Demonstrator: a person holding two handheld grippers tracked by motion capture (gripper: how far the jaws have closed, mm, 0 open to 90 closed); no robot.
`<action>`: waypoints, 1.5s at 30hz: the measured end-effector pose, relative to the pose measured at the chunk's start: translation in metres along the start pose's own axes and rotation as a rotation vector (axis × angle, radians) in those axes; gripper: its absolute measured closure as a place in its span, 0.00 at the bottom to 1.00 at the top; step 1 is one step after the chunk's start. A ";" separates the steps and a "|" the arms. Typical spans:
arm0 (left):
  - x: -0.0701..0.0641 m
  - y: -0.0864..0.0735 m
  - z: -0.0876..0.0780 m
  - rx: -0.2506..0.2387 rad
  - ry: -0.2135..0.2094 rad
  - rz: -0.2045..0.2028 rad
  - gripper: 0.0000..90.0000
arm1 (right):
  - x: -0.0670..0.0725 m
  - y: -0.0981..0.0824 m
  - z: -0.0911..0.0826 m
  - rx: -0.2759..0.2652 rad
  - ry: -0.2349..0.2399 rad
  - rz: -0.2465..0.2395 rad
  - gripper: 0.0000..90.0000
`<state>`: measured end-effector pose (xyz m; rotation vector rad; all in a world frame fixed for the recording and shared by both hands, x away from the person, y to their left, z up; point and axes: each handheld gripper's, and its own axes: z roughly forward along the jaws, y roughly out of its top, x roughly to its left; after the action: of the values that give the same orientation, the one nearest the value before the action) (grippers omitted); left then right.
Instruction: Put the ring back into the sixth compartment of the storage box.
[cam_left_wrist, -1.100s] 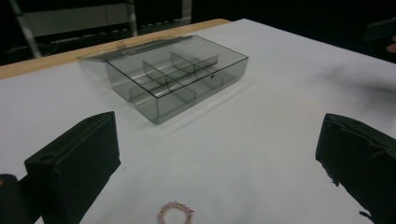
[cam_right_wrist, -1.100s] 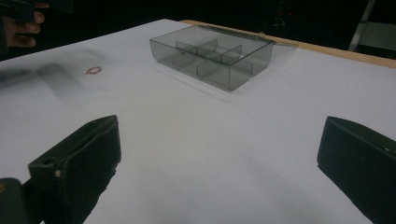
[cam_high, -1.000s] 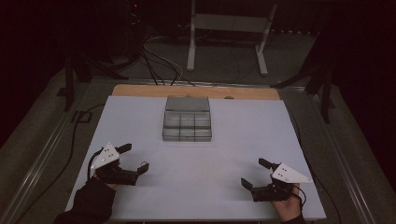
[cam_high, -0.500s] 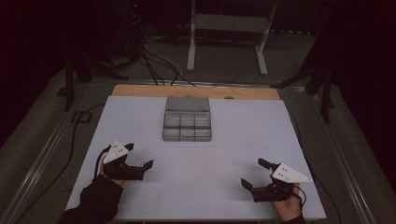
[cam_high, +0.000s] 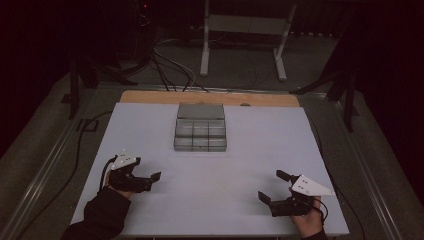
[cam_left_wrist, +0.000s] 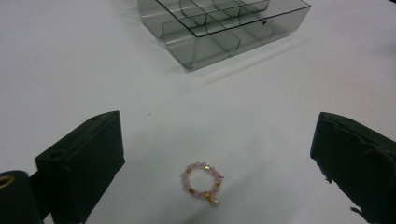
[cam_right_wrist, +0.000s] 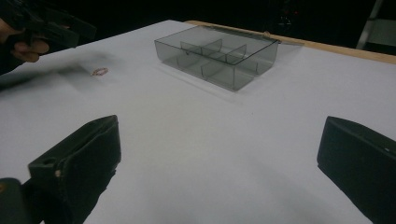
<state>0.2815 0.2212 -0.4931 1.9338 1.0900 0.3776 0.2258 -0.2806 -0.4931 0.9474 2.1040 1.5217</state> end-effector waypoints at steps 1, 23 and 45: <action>0.001 -0.001 0.000 0.002 0.000 -0.003 0.05 | 0.000 0.000 0.000 -0.001 0.000 0.000 0.00; 0.000 -0.006 0.009 0.099 0.051 0.025 0.34 | 0.000 0.000 0.000 0.001 -0.009 -0.005 0.00; 0.000 -0.008 0.021 0.185 0.074 0.059 0.72 | 0.000 -0.001 0.000 0.004 -0.007 -0.002 0.00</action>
<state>0.2896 0.2124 -0.5117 2.1334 1.1520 0.3950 0.2259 -0.2808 -0.4937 0.9507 2.1031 1.5110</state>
